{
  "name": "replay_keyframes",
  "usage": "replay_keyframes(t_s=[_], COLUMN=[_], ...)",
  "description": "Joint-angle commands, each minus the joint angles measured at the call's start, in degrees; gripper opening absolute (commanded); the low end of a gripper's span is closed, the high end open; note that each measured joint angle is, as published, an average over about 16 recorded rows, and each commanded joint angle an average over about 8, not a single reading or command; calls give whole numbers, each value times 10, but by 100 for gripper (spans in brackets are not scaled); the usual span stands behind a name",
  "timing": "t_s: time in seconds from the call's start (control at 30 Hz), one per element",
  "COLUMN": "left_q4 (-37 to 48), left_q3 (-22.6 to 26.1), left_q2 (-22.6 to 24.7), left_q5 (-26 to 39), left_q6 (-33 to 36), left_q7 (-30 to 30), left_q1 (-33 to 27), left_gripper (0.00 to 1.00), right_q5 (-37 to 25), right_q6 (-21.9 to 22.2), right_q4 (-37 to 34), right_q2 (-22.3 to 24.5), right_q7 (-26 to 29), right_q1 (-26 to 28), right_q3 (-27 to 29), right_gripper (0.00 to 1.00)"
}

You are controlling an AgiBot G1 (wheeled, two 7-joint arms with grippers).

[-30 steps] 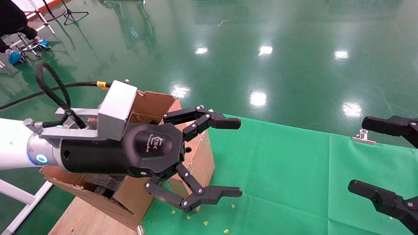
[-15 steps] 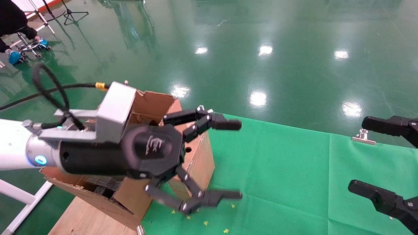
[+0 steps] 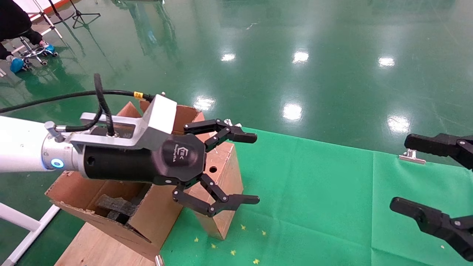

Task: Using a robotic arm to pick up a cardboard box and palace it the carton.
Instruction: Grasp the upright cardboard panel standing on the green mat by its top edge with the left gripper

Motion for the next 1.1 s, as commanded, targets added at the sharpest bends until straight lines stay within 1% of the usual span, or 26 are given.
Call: replay_keyframes(t_s=[0.03, 0.17, 0.23, 0.3, 0.53, 0.63, 0.77, 0.93, 1.1], left_q4=[6, 0, -7, -15, -47, -57, -62, -65, -68], left_q3=[2, 9, 15, 24, 62, 81, 107, 128, 142], left_q2=[1, -4, -9, -14, -21, -16, -4, 15, 33], left_q5=[3, 25, 49, 85, 230, 282, 345, 394, 418], left_q6=[1, -12, -28, -50, -127, -134, -123, -113, -105], left_q7=[1, -10, -27, -57, -215, -289, -386, -485, -540], left_q1=[-5, -6, -10, -20, -75, -98, -127, -149, -156], left_gripper=[100, 100, 100, 100, 100, 100, 100, 100, 100], right_q5=[0, 0, 0, 0, 0, 0, 0, 0, 0], right_q6=[0, 0, 0, 0, 0, 0, 0, 0, 0], right_q4=[0, 0, 0, 0, 0, 0, 0, 0, 0], right_q2=[0, 0, 0, 0, 0, 0, 0, 0, 0], right_q7=[0, 0, 0, 0, 0, 0, 0, 0, 0], right_q1=[0, 0, 0, 0, 0, 0, 0, 0, 0], right_q3=[0, 0, 0, 0, 0, 0, 0, 0, 0], right_gripper=[0, 0, 0, 0, 0, 0, 0, 0, 0])
